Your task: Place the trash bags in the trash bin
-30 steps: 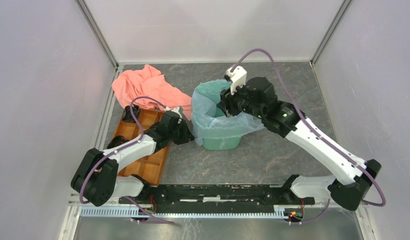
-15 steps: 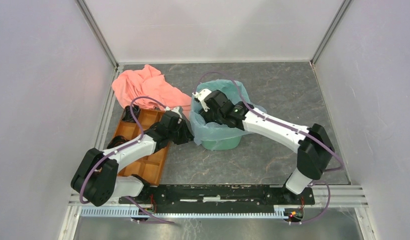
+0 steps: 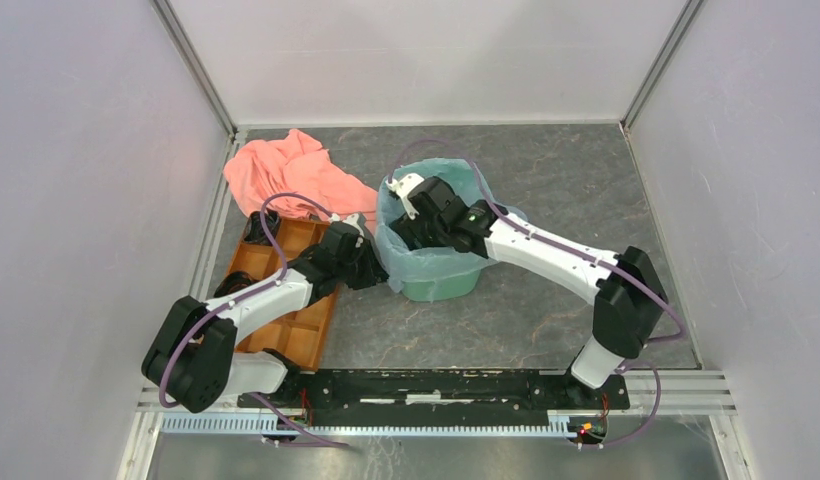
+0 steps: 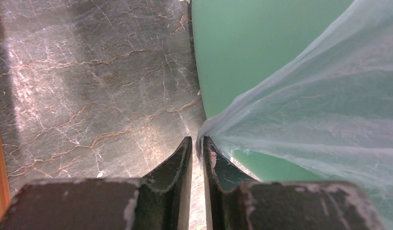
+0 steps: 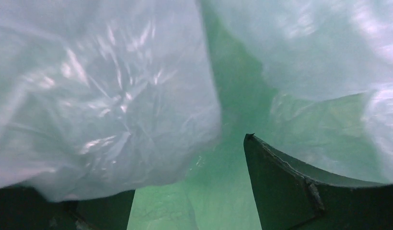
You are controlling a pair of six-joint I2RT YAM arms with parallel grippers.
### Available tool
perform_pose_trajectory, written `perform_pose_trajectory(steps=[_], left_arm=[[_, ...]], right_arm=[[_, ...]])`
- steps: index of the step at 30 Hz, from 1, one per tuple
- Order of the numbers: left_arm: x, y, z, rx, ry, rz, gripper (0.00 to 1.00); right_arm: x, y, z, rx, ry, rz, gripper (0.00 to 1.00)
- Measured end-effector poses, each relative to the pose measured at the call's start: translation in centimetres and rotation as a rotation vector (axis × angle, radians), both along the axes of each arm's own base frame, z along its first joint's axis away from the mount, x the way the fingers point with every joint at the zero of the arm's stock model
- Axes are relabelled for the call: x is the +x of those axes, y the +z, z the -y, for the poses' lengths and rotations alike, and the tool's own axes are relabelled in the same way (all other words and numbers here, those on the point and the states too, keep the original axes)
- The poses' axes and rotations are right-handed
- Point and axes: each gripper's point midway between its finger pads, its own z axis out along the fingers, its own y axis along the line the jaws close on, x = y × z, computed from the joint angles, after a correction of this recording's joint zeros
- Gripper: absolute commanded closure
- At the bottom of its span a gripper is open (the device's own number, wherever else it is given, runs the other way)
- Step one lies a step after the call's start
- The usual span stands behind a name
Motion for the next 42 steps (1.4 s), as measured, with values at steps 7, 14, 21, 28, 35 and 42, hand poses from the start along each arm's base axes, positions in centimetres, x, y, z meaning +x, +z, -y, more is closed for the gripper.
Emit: perform_pose_trajectory(steps=[7, 14, 21, 28, 35, 42], left_arm=[[-0.1, -0.1, -0.1, 0.006, 0.001, -0.008, 0.80], [-0.3, -0.1, 0.0, 0.005, -0.006, -0.011, 0.80], [-0.4, 0.0, 0.1, 0.003, -0.011, -0.008, 0.80], [-0.6, 0.0, 0.2, 0.005, -0.016, -0.009, 0.80], [-0.6, 0.0, 0.3, 0.005, -0.017, -0.008, 0.80], [-0.6, 0.1, 0.3, 0.003, -0.018, -0.006, 0.80]], right_arm=[[0.6, 6.0, 0.2, 0.055, -0.012, 0.085, 0.40], [2.0, 11.2, 0.5, 0.089, -0.052, 0.192, 0.60], [4.2, 10.5, 4.3, 0.021, -0.181, 0.275, 0.79], [4.9, 4.3, 8.0, -0.184, -0.303, 0.243, 0.75], [4.5, 6.6, 5.0, -0.029, -0.236, 0.271, 0.61], [6.4, 7.5, 0.5, 0.126, -0.181, 0.313, 0.63]])
